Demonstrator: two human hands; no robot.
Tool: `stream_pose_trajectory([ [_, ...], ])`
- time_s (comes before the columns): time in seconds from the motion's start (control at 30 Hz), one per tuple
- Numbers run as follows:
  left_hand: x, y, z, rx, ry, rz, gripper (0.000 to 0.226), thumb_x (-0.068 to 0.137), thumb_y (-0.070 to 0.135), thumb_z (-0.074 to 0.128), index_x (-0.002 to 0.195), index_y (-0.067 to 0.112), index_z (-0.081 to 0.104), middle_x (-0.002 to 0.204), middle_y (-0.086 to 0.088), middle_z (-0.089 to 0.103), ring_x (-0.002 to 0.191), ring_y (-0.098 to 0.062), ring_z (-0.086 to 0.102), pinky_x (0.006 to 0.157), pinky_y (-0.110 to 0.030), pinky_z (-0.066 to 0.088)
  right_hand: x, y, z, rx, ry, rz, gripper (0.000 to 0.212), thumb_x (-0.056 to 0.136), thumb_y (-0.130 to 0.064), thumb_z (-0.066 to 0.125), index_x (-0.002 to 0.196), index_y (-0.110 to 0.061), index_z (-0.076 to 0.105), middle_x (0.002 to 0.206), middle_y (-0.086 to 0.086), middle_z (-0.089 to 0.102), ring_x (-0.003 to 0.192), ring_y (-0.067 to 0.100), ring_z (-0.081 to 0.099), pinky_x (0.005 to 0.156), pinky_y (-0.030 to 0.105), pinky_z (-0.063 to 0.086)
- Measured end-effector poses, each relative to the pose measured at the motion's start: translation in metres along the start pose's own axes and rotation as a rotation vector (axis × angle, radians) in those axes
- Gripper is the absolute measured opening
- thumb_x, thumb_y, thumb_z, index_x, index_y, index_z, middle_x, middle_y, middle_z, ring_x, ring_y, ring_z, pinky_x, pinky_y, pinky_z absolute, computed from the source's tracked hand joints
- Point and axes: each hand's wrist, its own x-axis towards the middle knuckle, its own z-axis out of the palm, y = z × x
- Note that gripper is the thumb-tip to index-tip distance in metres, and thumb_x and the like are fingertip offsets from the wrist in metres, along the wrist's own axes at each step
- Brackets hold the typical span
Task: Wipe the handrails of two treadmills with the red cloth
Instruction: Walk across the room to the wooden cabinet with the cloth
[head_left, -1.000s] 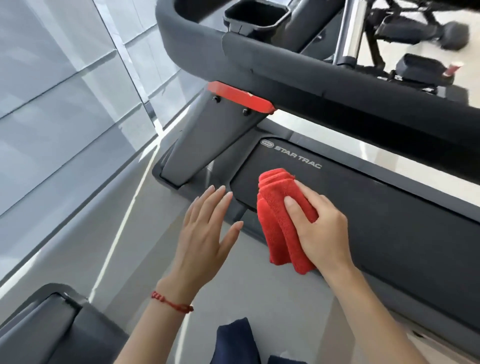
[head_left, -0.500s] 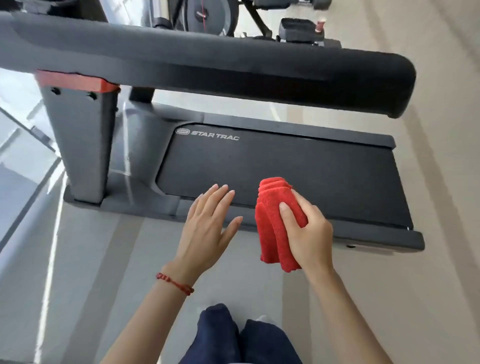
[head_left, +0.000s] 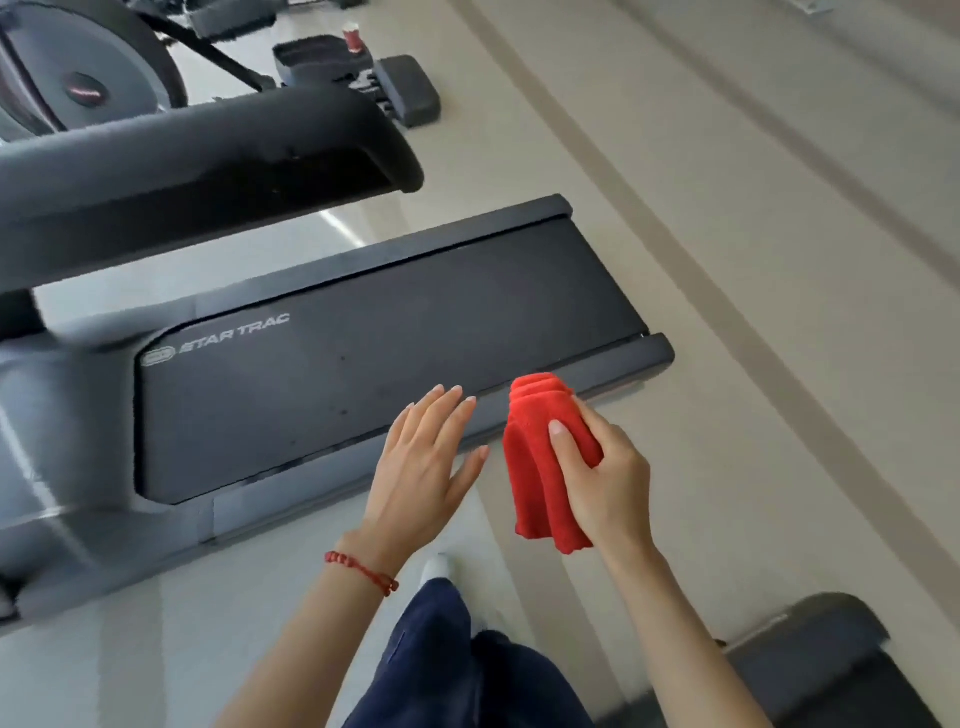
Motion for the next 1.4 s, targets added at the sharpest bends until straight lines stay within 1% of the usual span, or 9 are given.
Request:
stream_pose_trajectory([
  [0.13,0.040,0.025,0.022,0.007,-0.115,0.163,0.056,0.091,0.044,0.033,0.126,0.004,0.052,0.130,-0.014,0.055,0.126,-0.033,0.045,0.102,-0.052,0.037,0.006,0.025,-0.029,0.014,0.141,0.113,0.039,0.089,-0.041,0.052,0.126,-0.030,0.054,0.093,-0.008,0.056,0.085,0.003,0.052,0.082,0.018,0.039],
  [0.37,0.111,0.058,0.050,-0.001,-0.315,0.379,0.079,0.092,0.059,0.006,0.128,0.005,0.051,0.132,-0.014,0.053,0.127,-0.033,0.043,0.104,-0.052,0.035,0.026,0.057,-0.057,0.067,0.359,0.314,0.040,0.089,-0.043,0.052,0.127,-0.030,0.053,0.101,-0.012,0.058,0.092,0.002,0.055,0.087,0.019,0.042],
  [0.57,0.162,0.079,0.076,0.023,-0.433,0.520,0.096,0.080,0.069,-0.011,0.137,0.011,0.040,0.143,-0.009,0.041,0.136,-0.027,0.030,0.113,-0.044,0.023,0.040,0.080,-0.075,0.078,0.536,0.441,0.041,0.088,-0.047,0.050,0.127,-0.033,0.051,0.099,-0.016,0.057,0.087,-0.003,0.054,0.080,0.017,0.042],
  [0.63,0.175,0.091,0.087,0.032,-0.466,0.565,0.087,0.083,0.066,-0.003,0.139,0.013,0.037,0.146,-0.007,0.037,0.137,-0.025,0.026,0.114,-0.042,0.020,0.041,0.087,-0.083,0.089,0.594,0.479,0.041,0.088,-0.047,0.049,0.127,-0.033,0.050,0.102,-0.014,0.058,0.088,0.000,0.056,0.081,0.020,0.045],
  [0.73,0.191,0.113,0.104,-0.009,-0.506,0.614,0.061,0.090,0.048,0.027,0.137,0.011,0.040,0.145,-0.009,0.039,0.136,-0.026,0.028,0.113,-0.046,0.022,0.043,0.097,-0.100,0.136,0.664,0.533,0.042,0.089,-0.045,0.051,0.129,-0.031,0.051,0.109,-0.010,0.061,0.095,0.005,0.059,0.085,0.027,0.050],
  [0.83,0.204,0.139,0.120,-0.021,-0.504,0.673,0.053,0.092,0.040,0.040,0.135,0.009,0.042,0.143,-0.011,0.041,0.135,-0.028,0.031,0.111,-0.048,0.025,0.048,0.108,-0.121,0.156,0.736,0.568,0.040,0.089,-0.044,0.052,0.128,-0.032,0.052,0.107,-0.012,0.062,0.095,0.004,0.059,0.086,0.030,0.051],
  [1.0,0.224,0.193,0.150,-0.028,-0.516,0.733,0.083,0.088,0.063,0.005,0.133,0.006,0.045,0.140,-0.014,0.045,0.132,-0.032,0.036,0.108,-0.050,0.031,0.064,0.135,-0.166,0.210,0.825,0.592,0.038,0.088,-0.040,0.055,0.126,-0.033,0.053,0.108,-0.011,0.061,0.097,0.006,0.059,0.088,0.035,0.051],
  [1.07,0.231,0.217,0.166,-0.016,-0.519,0.747,0.089,0.085,0.066,-0.002,0.134,0.007,0.044,0.141,-0.013,0.044,0.133,-0.031,0.034,0.108,-0.050,0.031,0.072,0.148,-0.188,0.218,0.836,0.586,0.038,0.088,-0.040,0.054,0.126,-0.032,0.053,0.110,-0.009,0.062,0.098,0.008,0.059,0.089,0.036,0.051],
  [1.4,0.275,0.331,0.215,-0.020,-0.520,0.774,0.080,0.090,0.061,0.007,0.132,0.006,0.046,0.138,-0.015,0.047,0.131,-0.033,0.037,0.107,-0.051,0.032,0.107,0.197,-0.302,0.238,0.859,0.583,0.036,0.089,-0.039,0.054,0.124,-0.032,0.055,0.114,-0.005,0.063,0.102,0.013,0.059,0.091,0.040,0.050],
])
